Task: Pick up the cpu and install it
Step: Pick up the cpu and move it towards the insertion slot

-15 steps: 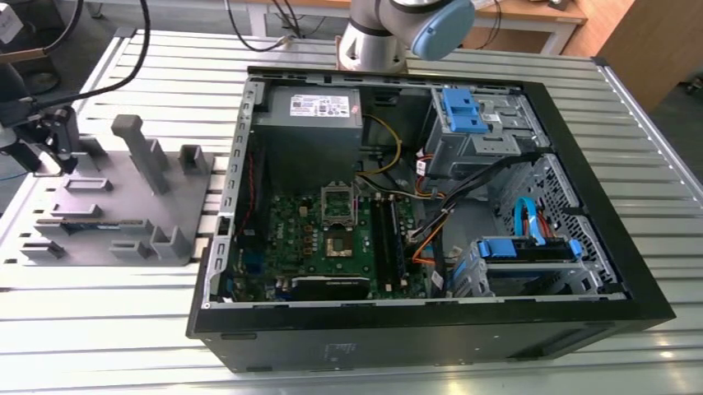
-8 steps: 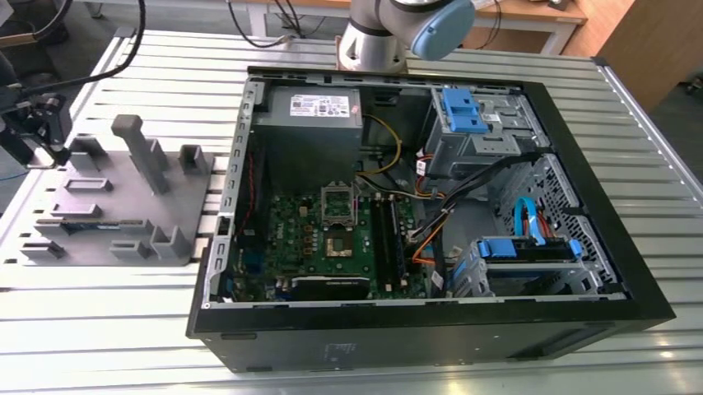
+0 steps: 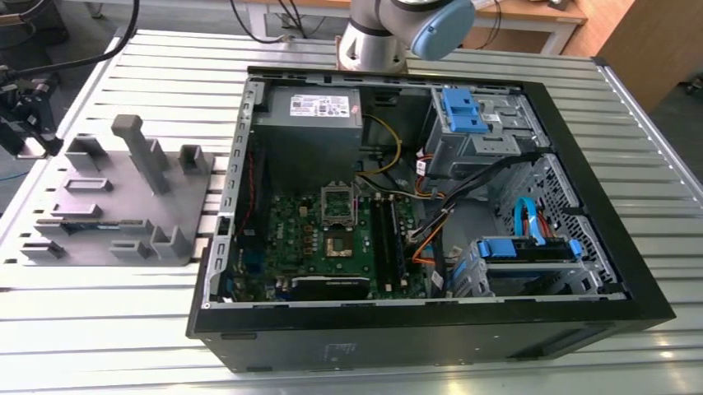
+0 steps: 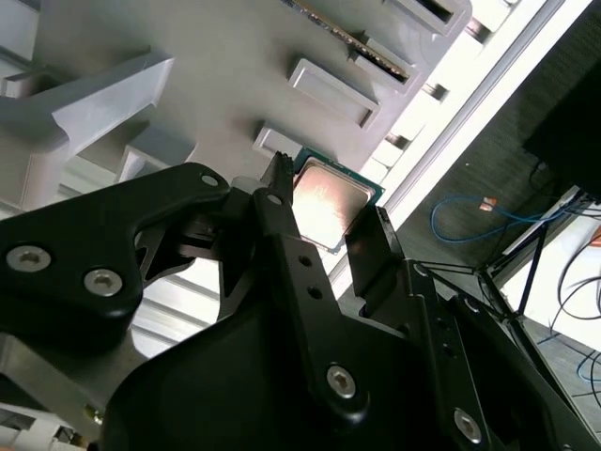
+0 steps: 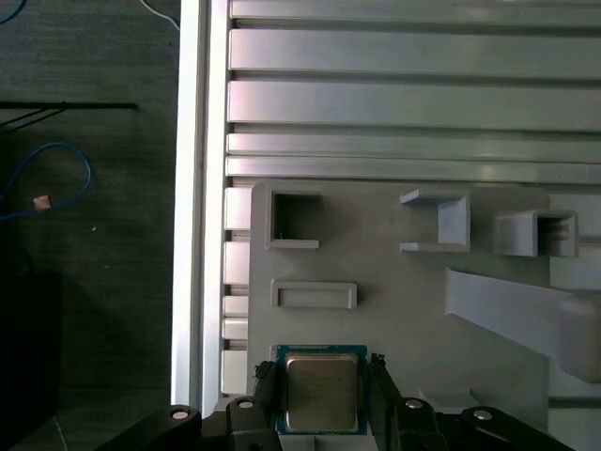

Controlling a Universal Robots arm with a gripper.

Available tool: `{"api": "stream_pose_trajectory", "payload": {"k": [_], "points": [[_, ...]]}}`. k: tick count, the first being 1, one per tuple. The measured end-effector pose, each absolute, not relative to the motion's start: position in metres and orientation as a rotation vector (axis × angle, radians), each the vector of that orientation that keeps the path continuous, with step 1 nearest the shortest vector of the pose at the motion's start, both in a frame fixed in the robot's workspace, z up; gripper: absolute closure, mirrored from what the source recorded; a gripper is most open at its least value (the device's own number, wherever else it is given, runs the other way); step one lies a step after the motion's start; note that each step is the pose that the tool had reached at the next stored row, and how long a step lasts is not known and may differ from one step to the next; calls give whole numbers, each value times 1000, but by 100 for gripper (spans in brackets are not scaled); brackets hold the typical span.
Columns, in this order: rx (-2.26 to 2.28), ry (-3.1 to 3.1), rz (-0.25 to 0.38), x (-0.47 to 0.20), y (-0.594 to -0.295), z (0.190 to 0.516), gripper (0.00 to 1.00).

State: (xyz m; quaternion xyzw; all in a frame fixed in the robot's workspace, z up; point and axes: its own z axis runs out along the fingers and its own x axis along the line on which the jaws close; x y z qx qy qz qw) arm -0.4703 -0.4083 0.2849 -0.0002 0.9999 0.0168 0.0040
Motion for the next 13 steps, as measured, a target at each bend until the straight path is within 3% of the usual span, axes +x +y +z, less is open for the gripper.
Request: {"api": "stream_pose_trajectory", "payload": {"k": [13], "points": [[-1,3134,52,-470,-408,287,53]]}}
